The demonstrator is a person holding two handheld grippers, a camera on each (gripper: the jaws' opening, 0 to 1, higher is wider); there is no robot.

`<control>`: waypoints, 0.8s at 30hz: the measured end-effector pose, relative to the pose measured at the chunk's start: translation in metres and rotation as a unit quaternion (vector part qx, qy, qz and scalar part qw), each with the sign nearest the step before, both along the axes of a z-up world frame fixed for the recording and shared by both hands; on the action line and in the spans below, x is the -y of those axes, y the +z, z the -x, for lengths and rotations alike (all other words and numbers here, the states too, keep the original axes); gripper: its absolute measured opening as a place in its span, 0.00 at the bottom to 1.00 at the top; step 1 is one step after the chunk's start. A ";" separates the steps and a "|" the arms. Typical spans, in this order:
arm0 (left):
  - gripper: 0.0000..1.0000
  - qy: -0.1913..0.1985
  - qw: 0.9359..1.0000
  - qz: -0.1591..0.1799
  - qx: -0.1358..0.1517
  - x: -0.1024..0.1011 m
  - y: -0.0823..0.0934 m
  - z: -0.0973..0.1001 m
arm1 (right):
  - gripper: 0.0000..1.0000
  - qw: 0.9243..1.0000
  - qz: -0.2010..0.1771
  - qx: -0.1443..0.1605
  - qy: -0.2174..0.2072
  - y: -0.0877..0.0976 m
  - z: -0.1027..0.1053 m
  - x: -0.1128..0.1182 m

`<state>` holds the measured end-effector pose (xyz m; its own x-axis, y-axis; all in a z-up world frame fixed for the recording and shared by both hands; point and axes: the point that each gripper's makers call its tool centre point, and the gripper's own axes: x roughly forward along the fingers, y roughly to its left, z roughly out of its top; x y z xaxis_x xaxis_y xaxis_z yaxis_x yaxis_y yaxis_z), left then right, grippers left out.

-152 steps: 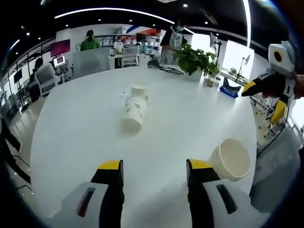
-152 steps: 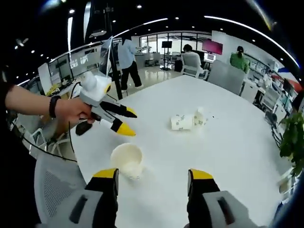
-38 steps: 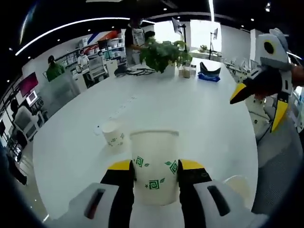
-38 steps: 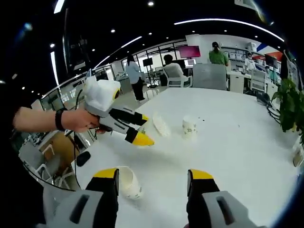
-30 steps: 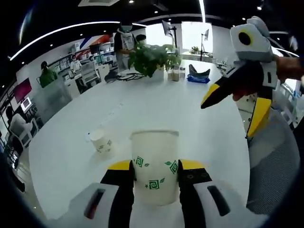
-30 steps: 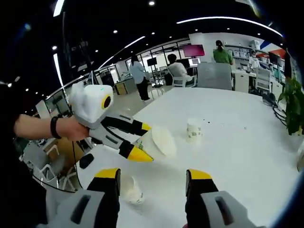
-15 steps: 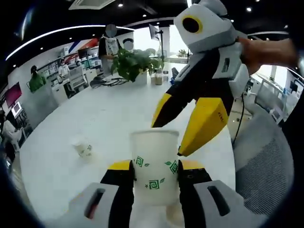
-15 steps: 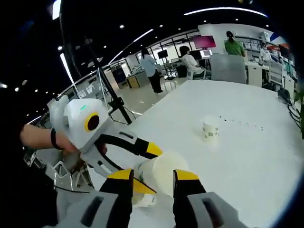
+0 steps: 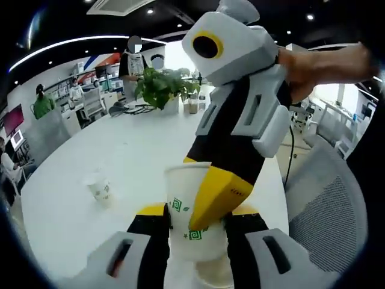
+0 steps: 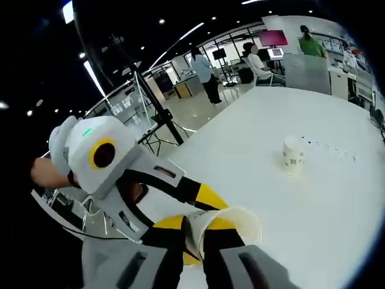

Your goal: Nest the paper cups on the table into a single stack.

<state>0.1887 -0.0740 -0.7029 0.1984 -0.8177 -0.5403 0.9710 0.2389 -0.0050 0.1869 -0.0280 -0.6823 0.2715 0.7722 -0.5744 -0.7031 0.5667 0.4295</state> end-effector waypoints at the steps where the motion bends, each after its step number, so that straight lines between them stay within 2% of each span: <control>1: 0.34 0.000 1.000 -0.004 0.005 -0.002 -0.001 0.000 | 0.05 1.000 0.000 -0.002 0.001 0.000 0.001 -0.002; 9: 0.35 0.003 1.000 0.002 0.006 -0.011 0.000 0.001 | 0.01 1.000 -0.014 -0.021 0.013 -0.001 0.001 -0.012; 13: 0.36 0.006 1.000 0.003 0.009 -0.017 -0.001 0.000 | 0.00 1.000 -0.011 -0.019 0.022 -0.001 0.005 -0.017; 24: 0.41 0.044 0.999 -0.003 0.002 -0.049 -0.007 -0.008 | 0.00 0.999 0.000 0.003 0.034 0.003 -0.004 -0.021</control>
<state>0.1967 -0.0252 -0.7097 0.2707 -0.7941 -0.5442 0.9464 0.3229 -0.0005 0.1911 -0.0069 -0.6790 0.2221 0.7884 -0.5736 -0.7421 0.5183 0.4250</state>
